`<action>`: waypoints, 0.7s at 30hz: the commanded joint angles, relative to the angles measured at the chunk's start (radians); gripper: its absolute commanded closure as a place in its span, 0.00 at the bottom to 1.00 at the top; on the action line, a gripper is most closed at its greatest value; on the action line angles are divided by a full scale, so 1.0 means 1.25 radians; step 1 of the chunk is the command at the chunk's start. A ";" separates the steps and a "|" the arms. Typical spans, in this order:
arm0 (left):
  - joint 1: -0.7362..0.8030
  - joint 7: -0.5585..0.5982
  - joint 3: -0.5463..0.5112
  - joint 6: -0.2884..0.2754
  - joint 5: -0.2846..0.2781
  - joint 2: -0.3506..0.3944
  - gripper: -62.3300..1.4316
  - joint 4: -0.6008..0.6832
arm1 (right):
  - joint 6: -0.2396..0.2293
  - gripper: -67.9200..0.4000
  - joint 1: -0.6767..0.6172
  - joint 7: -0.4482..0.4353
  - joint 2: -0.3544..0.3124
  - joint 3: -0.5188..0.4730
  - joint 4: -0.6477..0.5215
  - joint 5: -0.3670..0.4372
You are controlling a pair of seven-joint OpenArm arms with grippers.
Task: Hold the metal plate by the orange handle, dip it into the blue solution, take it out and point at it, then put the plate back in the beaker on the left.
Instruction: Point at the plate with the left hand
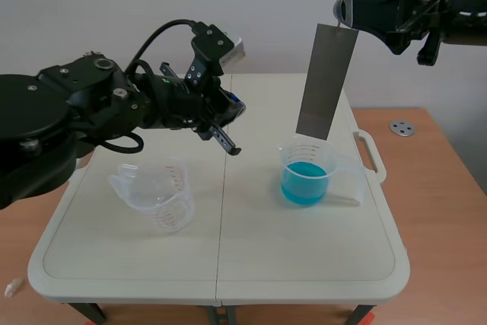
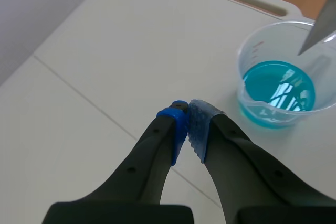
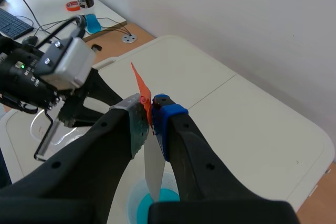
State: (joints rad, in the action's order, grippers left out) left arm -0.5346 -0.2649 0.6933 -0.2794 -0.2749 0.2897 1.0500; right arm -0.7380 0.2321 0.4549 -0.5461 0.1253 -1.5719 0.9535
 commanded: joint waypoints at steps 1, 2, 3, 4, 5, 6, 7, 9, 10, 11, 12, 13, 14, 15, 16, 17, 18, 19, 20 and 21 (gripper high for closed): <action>0.017 0.011 -0.040 0.006 -0.008 0.029 0.95 0.064 | -0.006 0.98 0.013 -0.010 -0.013 -0.013 -0.020 0.009; 0.035 0.011 -0.057 0.006 -0.008 0.046 0.95 0.091 | -0.006 0.98 0.013 -0.011 -0.012 -0.013 -0.020 0.009; 0.056 0.010 -0.075 0.006 -0.007 0.063 0.95 0.119 | -0.006 0.98 0.013 -0.013 -0.012 -0.013 -0.020 0.008; 0.078 0.011 -0.093 0.006 -0.008 0.082 0.95 0.149 | -0.006 0.98 0.013 -0.015 -0.010 -0.013 -0.020 0.003; 0.102 0.011 -0.112 0.006 -0.008 0.102 0.95 0.179 | -0.006 0.98 0.013 -0.020 -0.010 -0.013 -0.019 -0.009; 0.127 0.011 -0.129 0.006 -0.008 0.122 0.95 0.210 | -0.006 0.98 0.013 -0.027 -0.010 -0.011 -0.019 -0.020; 0.152 0.012 -0.147 0.006 -0.008 0.143 0.95 0.241 | -0.006 0.98 0.013 -0.031 -0.008 -0.011 -0.019 -0.028; 0.207 0.026 -0.183 0.007 -0.008 0.188 0.95 0.301 | -0.006 0.98 0.013 -0.046 -0.006 -0.011 -0.017 -0.039; 0.236 0.035 -0.201 0.009 -0.009 0.212 0.95 0.331 | -0.006 0.98 0.013 -0.053 -0.006 -0.011 -0.015 -0.044; 0.266 0.043 -0.220 0.016 -0.012 0.236 0.95 0.359 | -0.006 0.98 0.013 -0.061 -0.006 -0.011 -0.011 -0.049; 0.298 0.050 -0.239 0.025 -0.014 0.259 0.95 0.386 | -0.006 0.98 0.013 -0.070 -0.006 -0.011 -0.006 -0.052; 0.330 0.056 -0.260 0.027 -0.014 0.282 0.95 0.411 | -0.006 0.98 0.013 -0.079 -0.006 -0.011 0.001 -0.055; 0.364 0.061 -0.284 0.029 -0.014 0.304 0.95 0.435 | -0.006 0.98 0.013 -0.088 -0.006 -0.011 0.010 -0.058; 0.400 0.070 -0.309 0.036 -0.014 0.324 0.95 0.455 | -0.006 0.98 0.013 -0.096 -0.006 -0.010 0.020 -0.058; 0.439 0.079 -0.335 0.046 -0.014 0.344 0.95 0.474 | -0.006 0.98 0.013 -0.105 -0.005 -0.009 0.029 -0.061; 0.479 0.086 -0.362 0.055 -0.014 0.362 0.95 0.489 | -0.006 0.98 0.013 -0.114 -0.002 -0.007 0.039 -0.070; 0.519 0.096 -0.391 0.066 -0.014 0.378 0.95 0.501 | -0.006 0.98 0.013 -0.121 0.001 -0.005 0.048 -0.082; 0.559 0.106 -0.419 0.076 -0.014 0.391 0.95 0.510 | -0.006 0.98 0.013 -0.125 0.006 -0.002 0.057 -0.094; 0.600 0.115 -0.448 0.088 -0.014 0.402 0.95 0.515 | -0.006 0.98 0.013 -0.129 0.009 0.003 0.065 -0.105; 0.638 0.122 -0.476 0.095 -0.014 0.410 0.95 0.518 | -0.006 0.98 0.013 -0.134 0.013 0.009 0.073 -0.117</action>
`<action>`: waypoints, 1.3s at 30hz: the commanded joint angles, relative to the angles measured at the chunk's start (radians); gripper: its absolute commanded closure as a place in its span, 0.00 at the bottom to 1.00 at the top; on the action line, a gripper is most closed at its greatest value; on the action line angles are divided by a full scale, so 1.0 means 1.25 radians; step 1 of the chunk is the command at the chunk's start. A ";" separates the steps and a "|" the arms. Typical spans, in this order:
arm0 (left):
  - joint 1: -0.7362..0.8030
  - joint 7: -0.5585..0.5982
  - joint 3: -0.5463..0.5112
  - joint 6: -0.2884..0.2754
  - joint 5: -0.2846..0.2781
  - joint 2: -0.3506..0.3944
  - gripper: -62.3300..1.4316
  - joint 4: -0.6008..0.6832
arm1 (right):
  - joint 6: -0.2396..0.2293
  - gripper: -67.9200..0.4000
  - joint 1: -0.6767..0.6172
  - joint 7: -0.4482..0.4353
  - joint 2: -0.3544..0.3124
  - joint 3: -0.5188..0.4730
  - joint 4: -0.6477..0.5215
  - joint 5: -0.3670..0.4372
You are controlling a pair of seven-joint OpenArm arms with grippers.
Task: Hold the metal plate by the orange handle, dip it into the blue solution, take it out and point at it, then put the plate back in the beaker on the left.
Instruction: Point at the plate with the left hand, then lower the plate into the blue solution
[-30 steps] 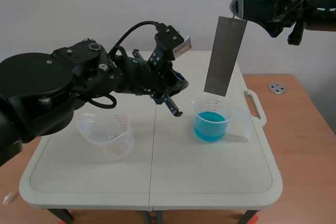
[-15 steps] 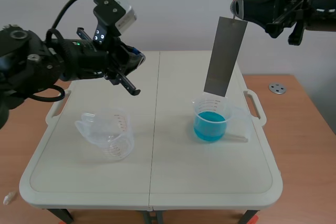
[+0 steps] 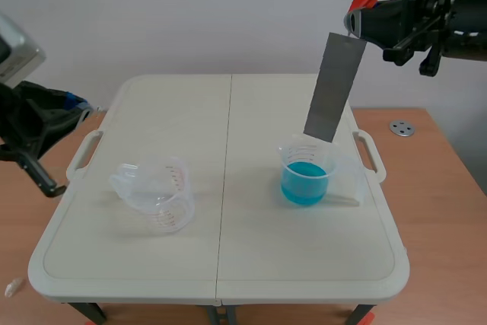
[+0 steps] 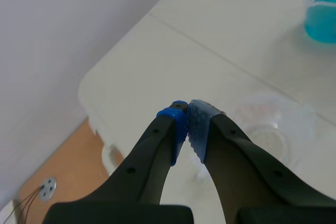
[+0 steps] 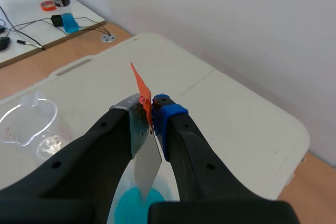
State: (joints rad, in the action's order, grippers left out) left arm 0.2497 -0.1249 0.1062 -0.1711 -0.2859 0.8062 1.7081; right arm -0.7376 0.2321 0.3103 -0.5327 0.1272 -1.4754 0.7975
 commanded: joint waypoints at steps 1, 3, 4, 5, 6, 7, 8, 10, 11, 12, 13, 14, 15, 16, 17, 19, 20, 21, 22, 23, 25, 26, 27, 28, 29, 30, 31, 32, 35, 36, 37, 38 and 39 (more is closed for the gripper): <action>0.049 0.017 -0.033 0.018 -0.005 0.003 0.95 -0.009 | -0.006 0.98 0.013 -0.025 0.006 0.013 0.002 -0.006; 0.125 0.027 -0.083 0.042 -0.005 0.010 0.95 -0.009 | -0.006 0.98 0.013 -0.039 0.010 0.023 0.015 -0.025; 0.163 0.032 -0.107 0.053 -0.005 0.011 0.95 -0.009 | -0.006 0.98 0.013 -0.049 0.010 0.030 0.021 -0.030; 0.201 0.038 -0.129 0.064 -0.005 0.012 0.95 -0.009 | -0.006 0.98 0.013 -0.062 0.010 0.035 0.026 -0.036; 0.238 0.045 -0.150 0.070 -0.004 0.012 0.95 -0.009 | -0.006 0.98 0.013 -0.074 0.010 0.039 0.032 -0.043; 0.274 0.050 -0.169 0.079 -0.004 0.012 0.95 -0.009 | -0.006 0.98 0.014 -0.084 0.010 0.044 0.038 -0.047; 0.308 0.059 -0.185 0.082 -0.004 0.012 0.95 -0.009 | -0.006 0.98 0.014 -0.094 0.010 0.048 0.045 -0.050; 0.375 0.078 -0.211 0.082 -0.002 0.012 0.95 -0.009 | -0.006 0.98 0.014 -0.108 0.010 0.055 0.056 -0.058; 0.407 0.088 -0.222 0.084 -0.001 0.012 0.95 -0.009 | -0.006 0.98 0.014 -0.114 0.010 0.060 0.060 -0.061; 0.437 0.095 -0.230 0.088 -0.001 0.012 0.95 -0.009 | -0.006 0.98 0.014 -0.117 0.010 0.063 0.064 -0.065; 0.464 0.103 -0.236 0.088 -0.001 0.012 0.95 -0.009 | -0.006 0.98 0.014 -0.123 0.010 0.067 0.067 -0.071; 0.490 0.107 -0.240 0.088 -0.001 0.012 0.95 -0.010 | -0.006 0.98 0.014 -0.127 0.010 0.073 0.071 -0.076; 0.512 0.109 -0.243 0.088 -0.001 0.012 0.95 -0.012 | -0.006 0.98 0.014 -0.132 0.010 0.077 0.074 -0.079; 0.531 0.109 -0.244 0.088 -0.001 0.012 0.95 -0.014 | -0.006 0.98 0.014 -0.136 0.011 0.080 0.077 -0.080; 0.548 0.109 -0.244 0.088 -0.001 0.011 0.95 -0.016 | -0.006 0.98 0.014 -0.138 0.013 0.082 0.078 -0.085; 0.576 0.110 -0.244 0.088 -0.001 0.006 0.95 -0.022 | -0.006 0.98 0.014 -0.138 0.019 0.082 0.079 -0.096; 0.587 0.110 -0.244 0.087 -0.002 0.004 0.95 -0.026 | -0.006 0.98 0.013 -0.137 0.023 0.083 0.079 -0.103; 0.594 0.110 -0.244 0.087 -0.002 -0.001 0.95 -0.031 | -0.006 0.98 0.013 -0.137 0.026 0.083 0.079 -0.108; 0.600 0.110 -0.244 0.087 -0.002 -0.008 0.95 -0.037 | -0.006 0.98 0.013 -0.137 0.028 0.083 0.079 -0.112; 0.603 0.109 -0.244 0.085 -0.001 -0.016 0.95 -0.045 | -0.006 0.98 0.013 -0.137 0.032 0.083 0.079 -0.114; 0.602 0.109 -0.244 0.082 -0.001 -0.036 0.95 -0.068 | -0.006 0.98 0.011 -0.139 0.037 0.083 0.082 -0.115; 0.602 0.109 -0.244 0.078 -0.001 -0.045 0.95 -0.079 | -0.006 0.98 0.011 -0.140 0.039 0.083 0.085 -0.115; 0.602 0.109 -0.244 0.072 -0.001 -0.053 0.95 -0.089 | -0.006 0.98 0.011 -0.140 0.042 0.083 0.091 -0.115; 0.602 0.109 -0.242 0.061 0.001 -0.061 0.95 -0.099 | -0.006 0.98 0.011 -0.141 0.046 0.083 0.098 -0.115; 0.602 0.109 -0.241 0.051 0.006 -0.067 0.95 -0.110 | -0.006 0.98 0.011 -0.144 0.050 0.083 0.106 -0.116; 0.602 0.109 -0.239 0.041 0.011 -0.074 0.95 -0.119 | -0.006 0.98 0.011 -0.144 0.053 0.083 0.115 -0.118; 0.602 0.109 -0.236 0.034 0.016 -0.078 0.95 -0.128 | -0.006 0.98 0.011 -0.144 0.057 0.083 0.124 -0.122; 0.602 0.109 -0.231 0.026 0.016 -0.080 0.95 -0.137 | -0.006 0.98 0.011 -0.147 0.063 0.083 0.132 -0.133; 0.602 0.109 -0.215 0.011 0.016 -0.086 0.95 -0.161 | -0.006 0.98 0.011 -0.156 0.076 0.083 0.160 -0.161; 0.602 0.109 -0.210 0.011 0.016 -0.088 0.95 -0.168 | -0.006 0.98 0.011 -0.164 0.081 0.083 0.170 -0.170; 0.602 0.109 -0.205 0.007 0.016 -0.089 0.95 -0.173 | -0.006 0.98 0.011 -0.172 0.085 0.083 0.179 -0.180; 0.602 0.109 -0.200 -0.001 0.016 -0.089 0.95 -0.179 | -0.006 0.98 0.011 -0.179 0.089 0.083 0.187 -0.191; 0.602 0.109 -0.194 -0.006 0.016 -0.089 0.95 -0.184 | -0.006 0.98 0.011 -0.184 0.092 0.083 0.194 -0.199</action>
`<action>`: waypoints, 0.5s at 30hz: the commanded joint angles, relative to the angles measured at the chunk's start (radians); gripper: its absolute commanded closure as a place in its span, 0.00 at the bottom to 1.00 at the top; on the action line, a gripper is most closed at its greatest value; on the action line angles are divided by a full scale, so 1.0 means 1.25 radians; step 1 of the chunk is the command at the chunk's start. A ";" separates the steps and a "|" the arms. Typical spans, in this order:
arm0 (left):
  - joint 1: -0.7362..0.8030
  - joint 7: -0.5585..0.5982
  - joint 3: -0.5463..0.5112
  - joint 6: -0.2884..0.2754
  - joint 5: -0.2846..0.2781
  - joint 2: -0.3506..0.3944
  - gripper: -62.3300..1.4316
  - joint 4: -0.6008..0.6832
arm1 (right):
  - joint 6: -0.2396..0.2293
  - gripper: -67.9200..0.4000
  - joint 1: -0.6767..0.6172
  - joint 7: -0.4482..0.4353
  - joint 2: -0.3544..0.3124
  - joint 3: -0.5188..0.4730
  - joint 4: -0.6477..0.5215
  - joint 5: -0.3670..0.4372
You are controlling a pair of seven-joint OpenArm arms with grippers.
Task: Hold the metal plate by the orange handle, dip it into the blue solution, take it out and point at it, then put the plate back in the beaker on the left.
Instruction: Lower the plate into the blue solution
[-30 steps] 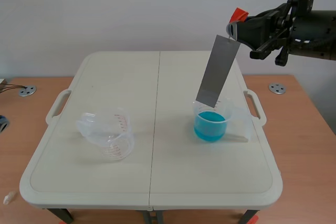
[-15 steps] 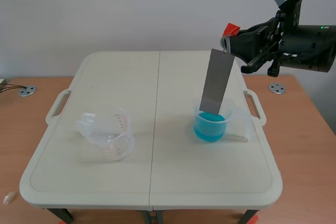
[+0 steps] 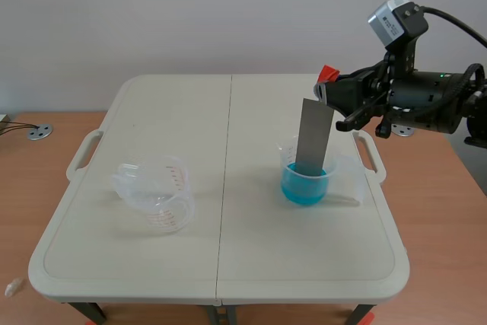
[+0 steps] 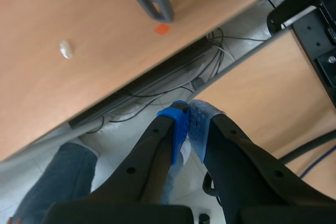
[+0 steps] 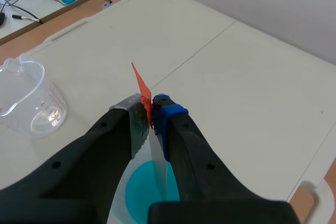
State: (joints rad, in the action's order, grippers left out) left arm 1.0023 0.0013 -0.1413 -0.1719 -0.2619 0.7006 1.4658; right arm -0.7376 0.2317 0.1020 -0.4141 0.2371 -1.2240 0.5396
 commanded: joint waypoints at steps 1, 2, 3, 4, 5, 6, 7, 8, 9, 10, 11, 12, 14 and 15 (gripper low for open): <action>0.000 0.008 0.010 -0.006 -0.003 -0.004 0.95 0.005 | -0.006 0.98 0.011 -0.019 0.002 -0.005 -0.001 0.001; -0.001 0.008 0.017 -0.006 -0.003 -0.004 0.95 0.000 | -0.006 0.98 0.011 -0.020 0.007 -0.005 0.005 -0.008; -0.002 0.008 0.024 -0.006 -0.003 -0.004 0.95 -0.004 | -0.006 0.98 0.011 -0.024 0.011 -0.005 0.009 -0.017; -0.003 0.008 0.031 -0.006 -0.003 -0.004 0.95 -0.009 | -0.006 0.98 0.011 -0.030 0.015 -0.002 0.015 -0.025; -0.005 0.009 0.039 -0.006 -0.003 -0.004 0.95 -0.012 | -0.006 0.98 0.011 -0.038 0.017 0.001 0.020 -0.035; -0.007 0.009 0.047 -0.007 -0.003 -0.004 0.95 -0.016 | -0.006 0.98 0.011 -0.044 0.020 0.005 0.024 -0.042; -0.009 0.012 0.054 -0.008 -0.003 -0.005 0.95 -0.020 | -0.006 0.98 0.011 -0.050 0.021 0.011 0.029 -0.050; -0.011 0.018 0.061 -0.009 -0.003 -0.006 0.95 -0.025 | -0.006 0.98 0.011 -0.054 0.021 0.019 0.033 -0.053; -0.014 0.023 0.068 -0.009 -0.003 -0.006 0.95 -0.031 | -0.006 0.98 0.011 -0.055 0.021 0.026 0.036 -0.053; -0.019 0.025 0.075 -0.009 -0.002 -0.006 0.95 -0.038 | -0.006 0.98 0.011 -0.056 0.021 0.031 0.040 -0.053; -0.024 0.026 0.083 -0.009 -0.002 -0.006 0.95 -0.045 | -0.006 0.98 0.011 -0.060 0.021 0.037 0.044 -0.055; -0.030 0.026 0.092 -0.009 -0.002 -0.006 0.95 -0.053 | -0.006 0.98 0.011 -0.063 0.021 0.042 0.047 -0.056; -0.044 0.025 0.107 -0.009 -0.002 -0.006 0.95 -0.071 | -0.006 0.98 0.011 -0.069 0.021 0.048 0.050 -0.067; -0.049 0.026 0.112 -0.009 -0.002 -0.006 0.95 -0.080 | -0.006 0.98 0.011 -0.072 0.021 0.050 0.051 -0.071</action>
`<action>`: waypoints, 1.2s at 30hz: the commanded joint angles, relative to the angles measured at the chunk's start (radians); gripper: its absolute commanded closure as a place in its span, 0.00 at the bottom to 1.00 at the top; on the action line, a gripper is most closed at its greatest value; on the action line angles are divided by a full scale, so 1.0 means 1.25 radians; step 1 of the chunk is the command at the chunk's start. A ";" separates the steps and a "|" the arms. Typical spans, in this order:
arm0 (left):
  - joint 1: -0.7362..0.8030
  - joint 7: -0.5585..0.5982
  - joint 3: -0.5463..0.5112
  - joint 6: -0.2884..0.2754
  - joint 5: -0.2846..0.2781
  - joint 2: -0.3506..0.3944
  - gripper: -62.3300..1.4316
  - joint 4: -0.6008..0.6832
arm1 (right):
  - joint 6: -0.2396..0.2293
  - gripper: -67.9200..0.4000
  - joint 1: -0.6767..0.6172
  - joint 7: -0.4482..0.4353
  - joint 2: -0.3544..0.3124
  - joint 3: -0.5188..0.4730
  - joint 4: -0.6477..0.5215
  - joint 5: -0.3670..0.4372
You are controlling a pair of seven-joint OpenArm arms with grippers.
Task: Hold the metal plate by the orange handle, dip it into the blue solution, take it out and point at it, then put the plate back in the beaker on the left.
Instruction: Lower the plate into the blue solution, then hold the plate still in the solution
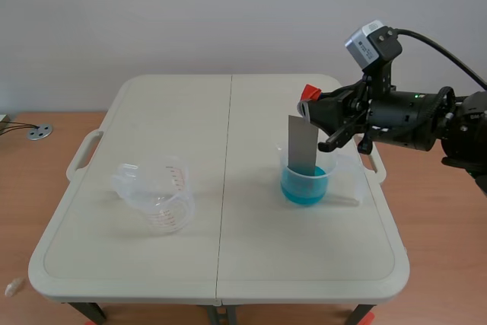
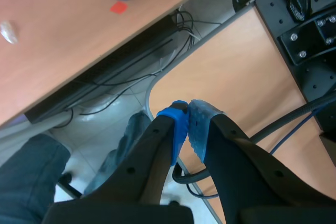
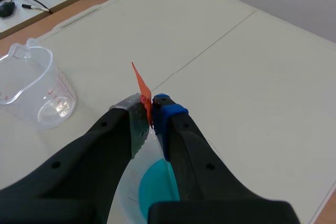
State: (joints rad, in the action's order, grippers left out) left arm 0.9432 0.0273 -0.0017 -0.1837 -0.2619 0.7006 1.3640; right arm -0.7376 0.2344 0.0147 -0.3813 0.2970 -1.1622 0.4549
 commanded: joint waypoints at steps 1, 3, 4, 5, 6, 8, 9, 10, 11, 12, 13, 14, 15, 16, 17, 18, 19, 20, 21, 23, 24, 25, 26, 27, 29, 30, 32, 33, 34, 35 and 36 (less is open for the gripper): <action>-0.007 0.005 0.005 0.000 -0.002 -0.006 0.95 -0.005 | -0.006 0.98 0.009 -0.005 -0.005 0.004 0.003 -0.006; -0.013 0.005 0.012 0.000 -0.002 -0.006 0.95 -0.016 | -0.006 0.98 0.009 -0.005 -0.005 0.004 0.003 -0.012; -0.013 0.005 0.012 0.000 -0.002 -0.006 0.95 -0.019 | -0.006 0.98 0.009 -0.005 -0.005 0.004 0.003 -0.015; -0.013 0.005 0.012 0.000 -0.002 -0.006 0.95 -0.019 | -0.006 0.98 0.009 -0.005 -0.005 0.004 0.003 -0.018; -0.013 0.005 0.012 0.000 -0.002 -0.006 0.95 -0.019 | -0.006 0.98 0.009 -0.005 -0.005 0.004 0.003 -0.018; -0.013 0.005 0.012 0.000 -0.002 -0.006 0.95 -0.019 | -0.006 0.98 0.009 -0.005 -0.005 0.004 0.003 -0.021; -0.013 0.005 0.012 0.000 -0.002 -0.006 0.95 -0.019 | -0.006 0.98 0.009 -0.005 -0.005 0.004 0.003 -0.021; -0.013 0.005 0.012 0.000 -0.002 -0.006 0.95 -0.019 | -0.006 0.98 0.009 -0.005 -0.005 0.004 0.003 -0.021; -0.013 0.005 0.012 0.000 -0.002 -0.006 0.95 -0.019 | -0.006 0.98 0.009 -0.005 -0.005 0.004 0.003 -0.021; -0.013 0.005 0.012 0.000 -0.002 -0.006 0.95 -0.019 | -0.006 0.98 0.009 -0.005 -0.005 0.004 0.003 -0.021; -0.013 0.005 0.012 0.000 -0.002 -0.006 0.95 -0.019 | -0.006 0.98 0.009 -0.005 -0.005 0.004 0.003 -0.021; -0.013 0.005 0.012 0.000 -0.002 -0.006 0.95 -0.019 | -0.006 0.98 0.009 -0.005 -0.005 0.004 0.003 -0.021; -0.013 0.005 0.012 0.000 -0.002 -0.006 0.95 -0.019 | -0.006 0.98 0.009 -0.005 -0.005 0.004 0.003 -0.021; -0.013 0.005 0.012 0.000 -0.002 -0.006 0.95 -0.019 | -0.006 0.98 0.009 -0.005 -0.005 0.004 0.003 -0.021; -0.013 0.005 0.012 0.000 -0.002 -0.006 0.95 -0.019 | -0.006 0.98 0.009 -0.005 -0.005 0.004 0.003 -0.021; -0.013 0.005 0.012 0.000 -0.002 -0.006 0.95 -0.019 | -0.006 0.98 0.009 -0.005 -0.005 0.004 0.003 -0.021; -0.013 0.005 0.012 0.000 -0.002 -0.006 0.95 -0.019 | -0.006 0.98 0.009 -0.005 -0.005 0.004 0.003 -0.021; -0.013 0.005 0.012 0.000 -0.002 -0.006 0.95 -0.019 | -0.006 0.98 0.009 -0.005 -0.005 0.004 0.003 -0.021; -0.013 0.005 0.012 0.000 -0.002 -0.006 0.95 -0.019 | -0.006 0.98 0.009 -0.005 -0.005 0.004 0.003 -0.021; -0.013 0.005 0.012 0.000 -0.002 -0.006 0.95 -0.019 | -0.006 0.98 0.009 -0.005 -0.005 0.004 0.003 -0.021; -0.013 0.005 0.012 0.000 -0.002 -0.006 0.95 -0.019 | -0.006 0.98 0.009 -0.006 -0.005 0.004 0.003 -0.021; -0.013 0.005 0.012 0.000 -0.002 -0.006 0.95 -0.019 | -0.006 0.98 0.009 -0.006 -0.005 0.004 0.003 -0.021; -0.013 0.005 0.012 0.000 -0.002 -0.006 0.95 -0.019 | -0.006 0.98 0.009 -0.006 -0.005 0.004 0.003 -0.021; -0.013 0.005 0.012 -0.002 -0.002 -0.006 0.95 -0.019 | -0.006 0.98 0.009 -0.006 -0.005 0.004 0.003 -0.021; -0.013 0.005 0.012 -0.006 -0.002 -0.006 0.95 -0.019 | -0.006 0.98 0.009 -0.006 -0.005 0.004 0.003 -0.021; -0.013 0.005 0.012 -0.009 -0.002 -0.006 0.95 -0.019 | -0.006 0.98 0.009 -0.006 -0.005 0.004 0.003 -0.021; -0.013 0.005 0.012 -0.012 -0.002 -0.006 0.95 -0.019 | -0.006 0.98 0.009 -0.006 -0.005 0.004 0.003 -0.021; -0.013 0.005 0.012 -0.012 -0.002 -0.006 0.95 -0.019 | -0.006 0.98 0.009 -0.006 -0.005 0.004 0.003 -0.021; -0.013 0.005 0.012 -0.012 -0.002 -0.006 0.95 -0.019 | -0.006 0.98 0.009 -0.006 -0.005 0.004 0.003 -0.021; -0.013 0.005 0.012 -0.012 -0.002 -0.006 0.95 -0.019 | -0.006 0.98 0.009 -0.006 -0.005 0.004 0.003 -0.021; -0.013 0.005 0.012 -0.012 -0.002 -0.006 0.95 -0.019 | -0.006 0.98 0.009 -0.006 -0.005 0.004 0.003 -0.021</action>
State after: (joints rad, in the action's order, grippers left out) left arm 0.9199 0.0277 0.0174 -0.1947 -0.2619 0.7006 1.3220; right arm -0.7376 0.2348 0.0032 -0.3820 0.2970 -1.1618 0.4339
